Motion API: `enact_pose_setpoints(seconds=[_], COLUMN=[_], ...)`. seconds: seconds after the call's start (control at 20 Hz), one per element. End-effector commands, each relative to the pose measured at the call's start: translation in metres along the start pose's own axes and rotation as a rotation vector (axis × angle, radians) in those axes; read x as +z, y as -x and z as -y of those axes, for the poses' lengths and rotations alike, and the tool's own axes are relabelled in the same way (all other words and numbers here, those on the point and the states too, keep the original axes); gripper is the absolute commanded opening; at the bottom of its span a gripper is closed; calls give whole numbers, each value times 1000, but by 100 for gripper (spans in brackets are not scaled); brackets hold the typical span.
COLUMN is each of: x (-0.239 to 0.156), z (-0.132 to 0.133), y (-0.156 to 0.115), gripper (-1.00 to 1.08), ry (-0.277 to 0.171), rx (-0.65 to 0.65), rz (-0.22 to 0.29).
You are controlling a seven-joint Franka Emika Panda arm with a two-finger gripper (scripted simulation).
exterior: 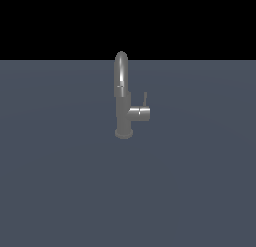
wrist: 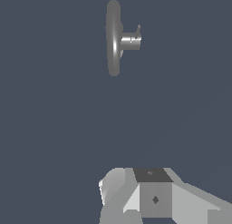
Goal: Turn on the faucet by rotating a designated handle.
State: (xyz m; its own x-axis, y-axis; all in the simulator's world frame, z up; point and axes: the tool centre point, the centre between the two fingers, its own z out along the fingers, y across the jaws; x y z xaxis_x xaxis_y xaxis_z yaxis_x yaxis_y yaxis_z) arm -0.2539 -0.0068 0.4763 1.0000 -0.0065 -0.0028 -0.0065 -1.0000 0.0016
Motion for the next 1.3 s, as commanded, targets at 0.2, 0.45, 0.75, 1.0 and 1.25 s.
enact_pose_setpoints(seconds=[0.2, 0.45, 0.75, 1.0, 1.25], x=[0, 1, 3, 8, 14], z=[0, 1, 3, 4, 3], y=[-2, -11, -30, -54, -83], gripper=[-100, -100, -100, -100, -100], ry=[-5, -25, -69, -125, -191], rx=[5, 26, 72, 130, 198], rz=[5, 25, 71, 129, 197])
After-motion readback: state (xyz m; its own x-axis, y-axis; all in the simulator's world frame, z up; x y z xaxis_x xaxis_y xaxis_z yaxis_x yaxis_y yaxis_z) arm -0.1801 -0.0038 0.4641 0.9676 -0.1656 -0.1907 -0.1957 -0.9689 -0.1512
